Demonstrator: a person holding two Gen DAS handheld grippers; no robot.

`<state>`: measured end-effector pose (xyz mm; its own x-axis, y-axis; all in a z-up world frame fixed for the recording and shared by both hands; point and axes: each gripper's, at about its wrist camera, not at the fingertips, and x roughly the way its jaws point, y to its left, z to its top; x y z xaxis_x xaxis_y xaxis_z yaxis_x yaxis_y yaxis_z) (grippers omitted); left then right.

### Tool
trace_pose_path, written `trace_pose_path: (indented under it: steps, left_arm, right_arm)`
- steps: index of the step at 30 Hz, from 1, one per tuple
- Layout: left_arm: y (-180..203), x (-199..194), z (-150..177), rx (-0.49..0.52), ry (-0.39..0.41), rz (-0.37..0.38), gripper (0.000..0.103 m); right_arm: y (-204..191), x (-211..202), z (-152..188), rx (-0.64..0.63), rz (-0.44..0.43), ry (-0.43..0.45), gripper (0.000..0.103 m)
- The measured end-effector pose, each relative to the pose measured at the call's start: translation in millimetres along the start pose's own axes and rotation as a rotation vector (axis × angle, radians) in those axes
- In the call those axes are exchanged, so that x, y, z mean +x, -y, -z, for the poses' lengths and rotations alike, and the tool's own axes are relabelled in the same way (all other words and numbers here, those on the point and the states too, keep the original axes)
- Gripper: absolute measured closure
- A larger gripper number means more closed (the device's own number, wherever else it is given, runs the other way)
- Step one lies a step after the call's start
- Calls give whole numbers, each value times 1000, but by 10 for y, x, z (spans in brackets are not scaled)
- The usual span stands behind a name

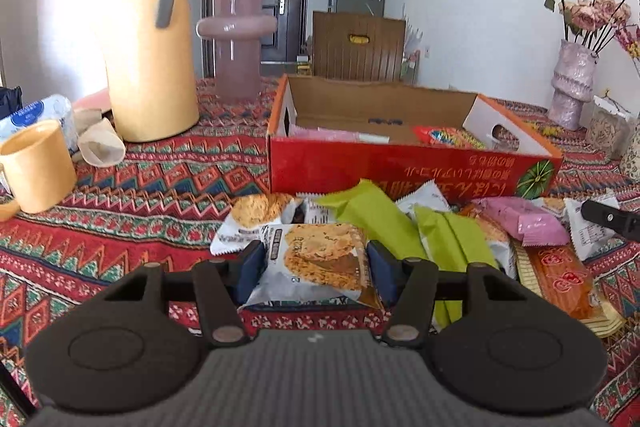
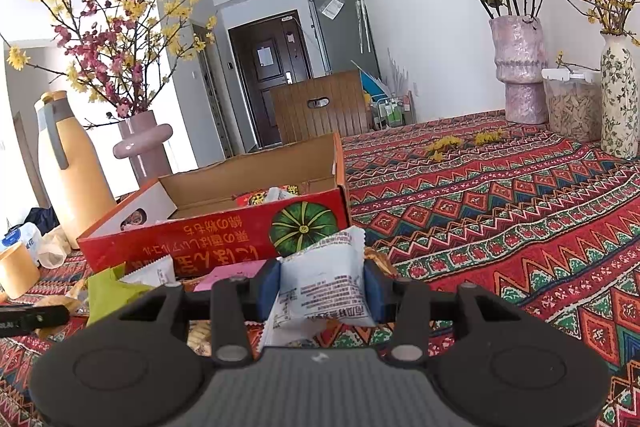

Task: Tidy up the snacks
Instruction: 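Carry both held packets up and over the cardboard box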

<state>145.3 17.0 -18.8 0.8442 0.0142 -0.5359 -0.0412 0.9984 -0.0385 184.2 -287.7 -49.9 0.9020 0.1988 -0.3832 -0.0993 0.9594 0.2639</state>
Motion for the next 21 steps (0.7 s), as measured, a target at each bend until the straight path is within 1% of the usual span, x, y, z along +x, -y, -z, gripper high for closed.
trace_pose_path:
  steps: [5,8,12,21]
  left_arm:
    - [16,-98,-58,5,33,-5,45]
    - [33,-127,-95,9,49,-8,45]
    - [61,-157,-156,11,66,-7,45]
    - [178,-210,-372,38,123,-2,45]
  right_arm:
    - [-1,-29,-1,2,-2,14,60]
    - [-18,-91,-27,-2,5,37,60]
    - [-49,-195,-91,-3,-16,61,60]
    - [-206,-250,-302,-33,-50,104,60]
